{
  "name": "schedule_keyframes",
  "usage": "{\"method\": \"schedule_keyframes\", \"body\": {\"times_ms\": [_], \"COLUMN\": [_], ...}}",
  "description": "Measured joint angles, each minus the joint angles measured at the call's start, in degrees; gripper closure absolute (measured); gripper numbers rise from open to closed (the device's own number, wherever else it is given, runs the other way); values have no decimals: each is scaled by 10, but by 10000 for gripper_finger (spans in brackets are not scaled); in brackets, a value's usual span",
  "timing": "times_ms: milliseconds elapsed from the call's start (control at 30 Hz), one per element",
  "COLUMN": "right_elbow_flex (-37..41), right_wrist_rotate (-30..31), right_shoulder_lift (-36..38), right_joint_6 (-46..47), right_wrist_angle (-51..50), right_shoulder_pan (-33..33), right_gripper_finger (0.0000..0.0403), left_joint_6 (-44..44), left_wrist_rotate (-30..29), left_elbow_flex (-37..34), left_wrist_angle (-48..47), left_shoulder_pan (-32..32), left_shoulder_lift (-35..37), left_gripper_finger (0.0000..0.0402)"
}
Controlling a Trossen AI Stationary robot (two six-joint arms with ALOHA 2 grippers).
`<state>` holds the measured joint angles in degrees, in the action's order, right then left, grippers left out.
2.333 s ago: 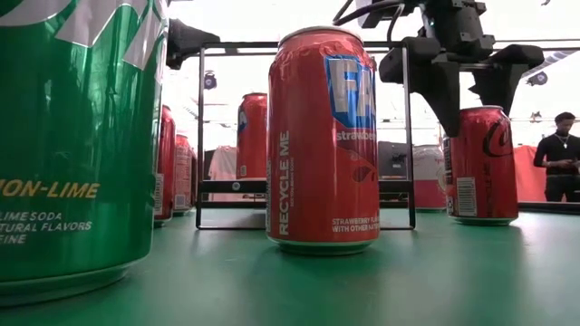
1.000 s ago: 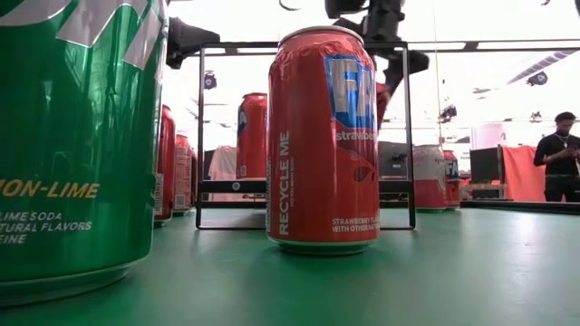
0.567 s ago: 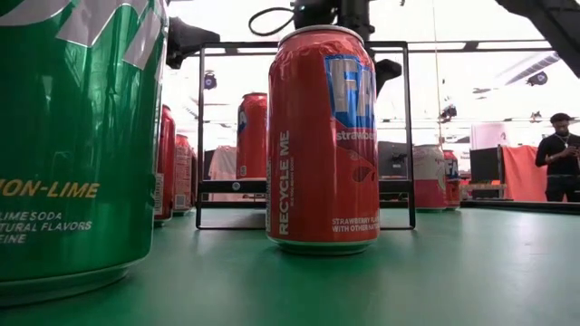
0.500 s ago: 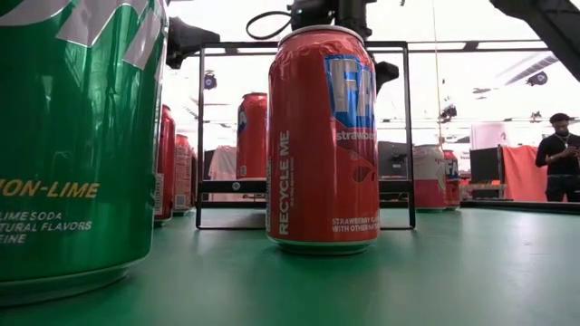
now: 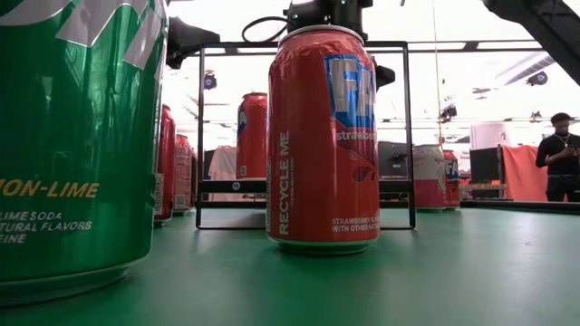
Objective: Place canned beverage on shelf
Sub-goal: Put the right red soda can on the shelf
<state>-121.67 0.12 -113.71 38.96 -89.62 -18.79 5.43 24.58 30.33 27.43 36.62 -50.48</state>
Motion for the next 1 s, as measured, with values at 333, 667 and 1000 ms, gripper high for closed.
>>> {"method": "schedule_keyframes", "body": {"times_ms": [333, 667, 1000], "right_elbow_flex": [0, 0, 0], "right_wrist_rotate": [0, 0, -1], "right_shoulder_lift": [-11, -17, -17], "right_joint_6": [0, 1, -17], "right_wrist_angle": [5, 19, 28], "right_shoulder_pan": [0, 0, 0], "right_gripper_finger": [119, 119, 118], "left_joint_6": [0, 0, 0], "left_wrist_rotate": [0, 0, 0], "left_elbow_flex": [0, 0, 0], "left_wrist_angle": [0, 0, 0], "left_shoulder_pan": [0, 0, 0], "left_shoulder_lift": [0, 0, 0], "left_gripper_finger": [402, 402, 402]}}
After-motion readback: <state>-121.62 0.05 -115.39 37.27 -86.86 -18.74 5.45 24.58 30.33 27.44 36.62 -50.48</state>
